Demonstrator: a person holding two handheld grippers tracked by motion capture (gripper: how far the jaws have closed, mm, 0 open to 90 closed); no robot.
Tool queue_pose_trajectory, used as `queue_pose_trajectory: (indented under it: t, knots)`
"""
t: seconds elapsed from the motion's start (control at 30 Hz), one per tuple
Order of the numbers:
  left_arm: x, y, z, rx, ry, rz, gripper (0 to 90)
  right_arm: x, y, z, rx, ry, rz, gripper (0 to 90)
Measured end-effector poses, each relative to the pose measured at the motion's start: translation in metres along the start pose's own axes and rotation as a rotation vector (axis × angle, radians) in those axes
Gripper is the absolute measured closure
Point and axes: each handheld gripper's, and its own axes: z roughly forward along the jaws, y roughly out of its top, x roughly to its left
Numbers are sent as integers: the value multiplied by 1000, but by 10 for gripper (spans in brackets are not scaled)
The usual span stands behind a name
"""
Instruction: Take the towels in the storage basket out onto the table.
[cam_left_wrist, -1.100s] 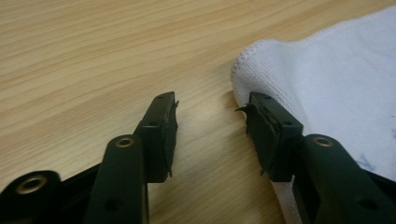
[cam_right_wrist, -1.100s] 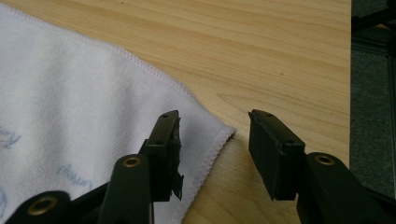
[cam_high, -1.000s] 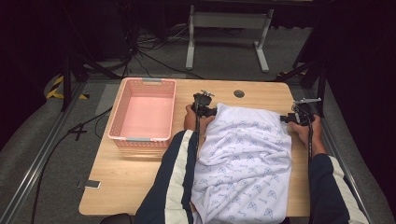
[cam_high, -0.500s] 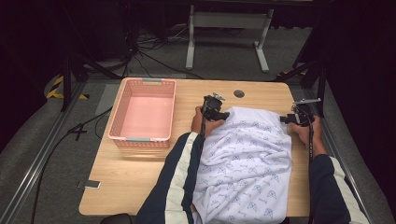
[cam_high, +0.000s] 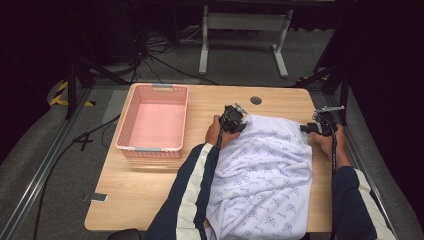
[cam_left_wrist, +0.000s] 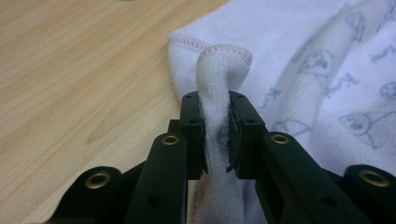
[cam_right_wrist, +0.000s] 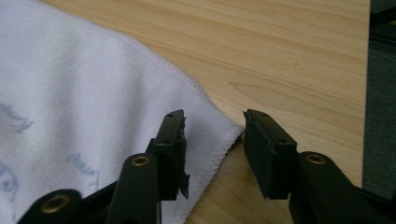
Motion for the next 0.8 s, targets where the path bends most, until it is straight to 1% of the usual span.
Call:
queue_pose_trajectory:
  t: [0.03, 0.1, 0.13, 0.17, 0.2, 0.23, 0.27, 0.3, 0.33, 0.37, 0.4, 0.43, 0.47, 0.5, 0.53, 0.57, 0.6, 0.63, 0.7, 0.73, 0.77, 0.8]
  knots:
    - [2, 1, -3, -12, 17, -7, 747, -1, -1, 0, -5, 5, 0, 598]
    - [3, 1, -4, -21, 18, -13, 764, -1, 0, 0, -8, 6, 3, 587]
    - [5, 2, -6, -22, 25, -18, 769, -2, 0, 0, -11, 0, 4, 555]
    - [6, 2, -8, -24, 25, -30, 753, -3, 1, 0, -18, -13, 12, 528]
    - [7, 2, -9, -33, 22, -38, 729, -3, 1, 0, -30, -18, 23, 517]
    - [9, 2, -9, -20, 28, -38, 749, -4, 1, 0, -40, -26, 35, 500]
    - [10, 0, -9, -10, 43, -38, 785, -5, 2, 0, -40, -37, 44, 470]
    - [12, -1, -9, -12, 55, -52, 808, -6, 2, 2, -26, -53, 58, 449]
    - [14, -2, -10, -11, 64, -66, 836, -7, 2, 4, -16, -57, 63, 434]
    - [17, -4, -11, -21, 59, -89, 841, -7, 2, 6, -14, -62, 70, 418]
    - [19, -5, -11, -23, 66, -93, 851, -7, 2, 6, -17, -68, 78, 412]
    - [22, -6, -12, -16, 89, -92, 857, -7, 3, 7, -19, -72, 84, 406]
    - [23, -7, -14, -18, 91, -104, 859, -7, 3, 8, -19, -75, 96, 402]
    - [25, -8, -16, -20, 116, -116, 859, -6, 4, 9, -20, -80, 90, 400]
    - [25, -8, -16, -20, 116, -116, 861, -6, 4, 9, -20, -80, 90, 400]
    - [30, -9, -19, -19, 155, -135, 862, -7, 4, 10, -27, -83, 78, 382]
    - [30, -9, -19, -19, 155, -135, 862, -7, 4, 10, -27, -83, 78, 382]
    - [33, -10, -20, -23, 187, -149, 862, -8, 4, 10, -30, -80, 81, 380]
    - [35, -10, -23, -16, 215, -159, 865, -10, 5, 10, -25, -74, 91, 382]
    - [36, -9, -25, -3, 237, -154, 865, -11, 6, 9, -30, -60, 100, 398]
    - [37, -9, -26, -15, 259, -163, 865, -12, 8, 8, -40, -63, 107, 401]
    - [40, -9, -29, -20, 266, -181, 864, -14, 11, 6, -43, -77, 112, 407]
